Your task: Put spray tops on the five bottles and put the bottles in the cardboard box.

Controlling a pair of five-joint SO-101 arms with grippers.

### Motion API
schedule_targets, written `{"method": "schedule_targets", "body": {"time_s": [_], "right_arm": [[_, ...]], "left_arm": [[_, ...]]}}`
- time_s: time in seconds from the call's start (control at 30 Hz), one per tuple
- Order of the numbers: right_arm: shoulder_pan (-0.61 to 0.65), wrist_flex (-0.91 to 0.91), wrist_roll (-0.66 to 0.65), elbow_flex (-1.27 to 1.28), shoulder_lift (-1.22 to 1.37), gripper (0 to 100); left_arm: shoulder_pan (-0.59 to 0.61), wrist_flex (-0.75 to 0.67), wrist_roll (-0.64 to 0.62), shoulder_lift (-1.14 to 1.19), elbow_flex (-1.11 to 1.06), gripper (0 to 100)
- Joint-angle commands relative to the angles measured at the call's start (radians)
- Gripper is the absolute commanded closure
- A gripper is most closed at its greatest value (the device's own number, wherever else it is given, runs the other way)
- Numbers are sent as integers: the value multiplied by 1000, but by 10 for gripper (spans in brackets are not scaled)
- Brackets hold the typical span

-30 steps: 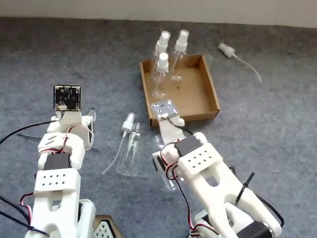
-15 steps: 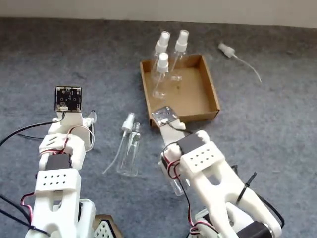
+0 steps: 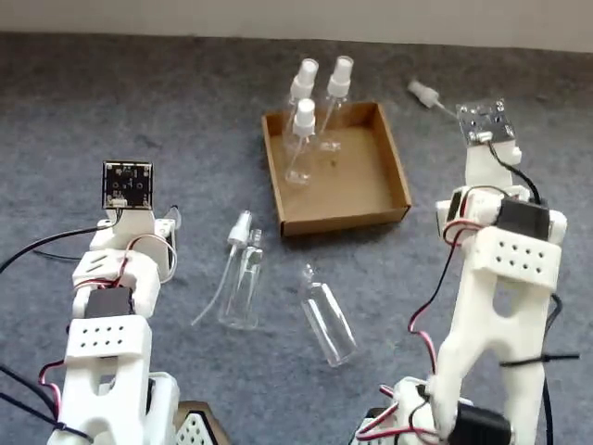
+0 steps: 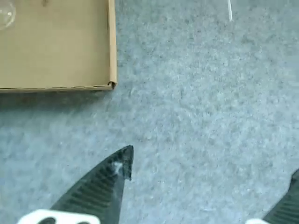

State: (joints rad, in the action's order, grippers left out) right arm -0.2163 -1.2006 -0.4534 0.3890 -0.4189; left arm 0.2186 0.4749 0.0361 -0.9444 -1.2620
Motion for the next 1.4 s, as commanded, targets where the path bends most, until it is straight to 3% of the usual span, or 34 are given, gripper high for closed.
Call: {"method": "schedule_targets", "body": {"time_s": [0.0, 0.43, 0.8, 1.13, 1.37], "right_arm": [[-16, 122, -9, -114, 170, 580], [2, 206, -5, -812, 880, 580], [39, 200, -11, -1449, 1368, 580], [35, 305, -9, -1802, 1716, 580], [16, 479, -11, -1863, 1877, 581]], "left_arm": [[-19, -20, -9, -2, 2, 825], [-39, -20, -9, -10, -15, 825], [31, -20, -8, -10, -74, 825], [28, -20, -8, -10, -90, 825], [27, -20, -8, -4, -91, 826]]}}
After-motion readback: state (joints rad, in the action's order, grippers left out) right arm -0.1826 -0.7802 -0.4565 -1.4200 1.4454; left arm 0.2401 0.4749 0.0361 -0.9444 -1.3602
